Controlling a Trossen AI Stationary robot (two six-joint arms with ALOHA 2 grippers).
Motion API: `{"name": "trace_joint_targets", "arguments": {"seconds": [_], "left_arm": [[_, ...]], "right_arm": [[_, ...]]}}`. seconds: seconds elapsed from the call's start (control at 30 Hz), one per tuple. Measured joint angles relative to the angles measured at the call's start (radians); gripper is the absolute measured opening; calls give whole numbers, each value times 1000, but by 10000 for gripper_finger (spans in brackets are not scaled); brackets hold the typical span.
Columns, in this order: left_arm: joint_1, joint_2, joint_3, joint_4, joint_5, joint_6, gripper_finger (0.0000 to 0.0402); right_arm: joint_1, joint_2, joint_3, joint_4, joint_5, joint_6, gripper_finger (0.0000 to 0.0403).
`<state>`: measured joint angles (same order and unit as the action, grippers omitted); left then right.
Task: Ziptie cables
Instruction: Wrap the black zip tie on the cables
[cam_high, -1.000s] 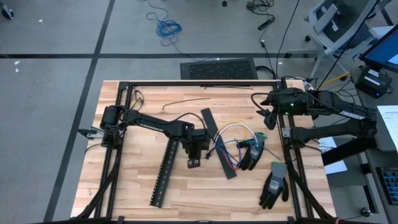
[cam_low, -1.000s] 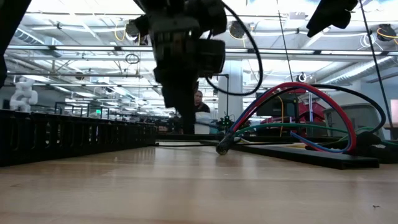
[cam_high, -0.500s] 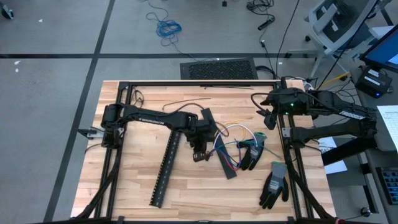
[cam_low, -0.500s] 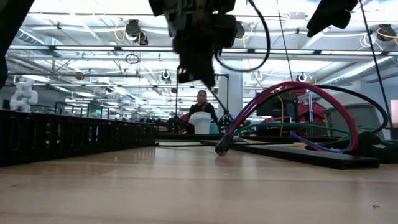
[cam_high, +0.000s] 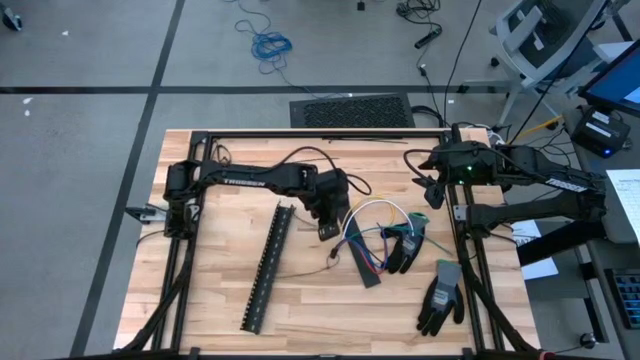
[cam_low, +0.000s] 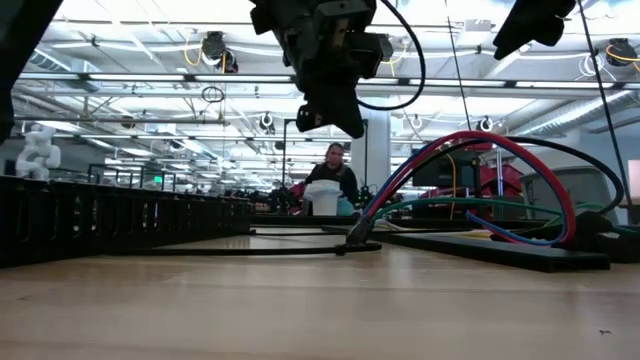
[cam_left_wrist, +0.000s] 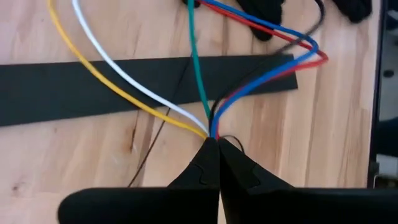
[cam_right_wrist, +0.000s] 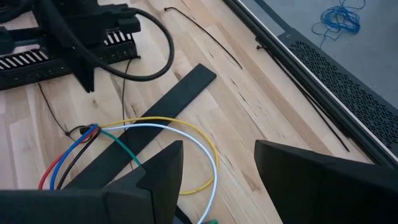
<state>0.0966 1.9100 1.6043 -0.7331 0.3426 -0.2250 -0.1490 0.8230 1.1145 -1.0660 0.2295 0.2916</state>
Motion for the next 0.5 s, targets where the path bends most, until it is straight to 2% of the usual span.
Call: {"name": "trace_joint_targets", "arguments": {"seconds": [0.13,0.27,0.4,0.5], "left_arm": [[-38,-20,0,-82,-8,113,0],[-112,-23,-29,-196,-102,228,0],[-196,-23,-159,-138,-117,225,0],[-227,-23,-274,-31,-65,98,0]], "right_arm": [[0,0,0,0,0,0,192],[0,0,0,0,0,0,192],[0,0,0,-1,0,0,192],[0,0,0,-1,0,-1,192]]}}
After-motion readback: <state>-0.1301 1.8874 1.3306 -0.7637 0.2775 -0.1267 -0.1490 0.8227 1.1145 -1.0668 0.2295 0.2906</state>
